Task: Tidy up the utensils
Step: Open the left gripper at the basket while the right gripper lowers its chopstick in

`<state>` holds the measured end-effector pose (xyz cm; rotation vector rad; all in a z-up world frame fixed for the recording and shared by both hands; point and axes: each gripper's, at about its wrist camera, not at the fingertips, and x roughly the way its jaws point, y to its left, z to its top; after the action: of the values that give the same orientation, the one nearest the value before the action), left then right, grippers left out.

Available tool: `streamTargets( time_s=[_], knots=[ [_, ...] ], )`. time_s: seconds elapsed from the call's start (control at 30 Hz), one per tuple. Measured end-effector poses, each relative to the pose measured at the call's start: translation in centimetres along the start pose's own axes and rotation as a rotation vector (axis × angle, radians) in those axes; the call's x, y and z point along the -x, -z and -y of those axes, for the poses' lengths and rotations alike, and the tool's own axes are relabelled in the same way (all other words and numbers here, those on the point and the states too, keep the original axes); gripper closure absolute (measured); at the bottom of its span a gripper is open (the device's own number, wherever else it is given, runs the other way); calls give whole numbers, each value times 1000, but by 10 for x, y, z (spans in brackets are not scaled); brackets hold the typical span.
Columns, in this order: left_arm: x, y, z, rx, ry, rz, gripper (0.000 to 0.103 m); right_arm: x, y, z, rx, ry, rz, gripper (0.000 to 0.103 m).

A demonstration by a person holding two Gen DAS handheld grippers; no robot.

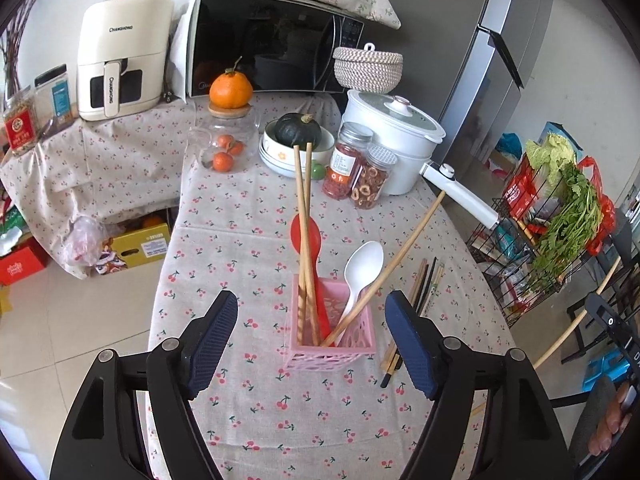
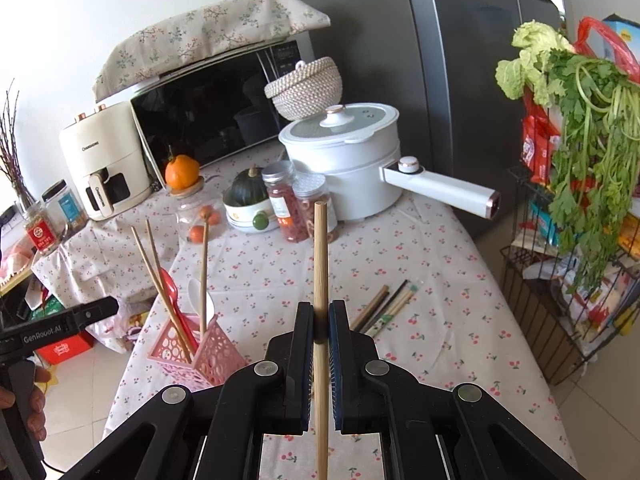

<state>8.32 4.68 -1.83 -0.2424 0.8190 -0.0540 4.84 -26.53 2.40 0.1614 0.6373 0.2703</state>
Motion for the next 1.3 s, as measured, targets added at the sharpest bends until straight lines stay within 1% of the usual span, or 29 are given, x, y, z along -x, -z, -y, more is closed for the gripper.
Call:
streamTargets(
  time_s=[0.1,0.2,0.33,0.43,0.6,0.67,0.77,0.97,1.17,1.3],
  knots=[
    [1,5,-5,-14,-29,-9,18,-1,-5,-8,-11,-25,25,98],
    [-4,9,-12,-29,-58,-37,17,-3,-11,-19,-22,-53,57,98],
    [-12,13,-26,-9,-62,-91,17,-6,-19,-38,-43,-85,114,98],
    [-14,15,-34,-2,-56,-112,17,-9,-25,-55,-64,-126,158,98],
    [-12,15,-42,-20,-64,-116,17,-19,-31,-81,-67,-174,223,98],
    [-10,14,-47,-11,-65,-115,17,-26,-31,-91,-57,-177,244,97],
    [-7,13,-55,27,-66,-111,17,-39,-30,-102,-41,-163,272,97],
    [-6,14,-61,33,-65,-118,17,-76,-22,-114,-59,-169,232,97],
    [-7,15,-68,51,-70,-125,17,-119,-7,-126,-38,-144,121,97],
    [-7,15,-69,52,-66,-125,17,-131,-2,-127,-44,-139,84,97]
  ],
)
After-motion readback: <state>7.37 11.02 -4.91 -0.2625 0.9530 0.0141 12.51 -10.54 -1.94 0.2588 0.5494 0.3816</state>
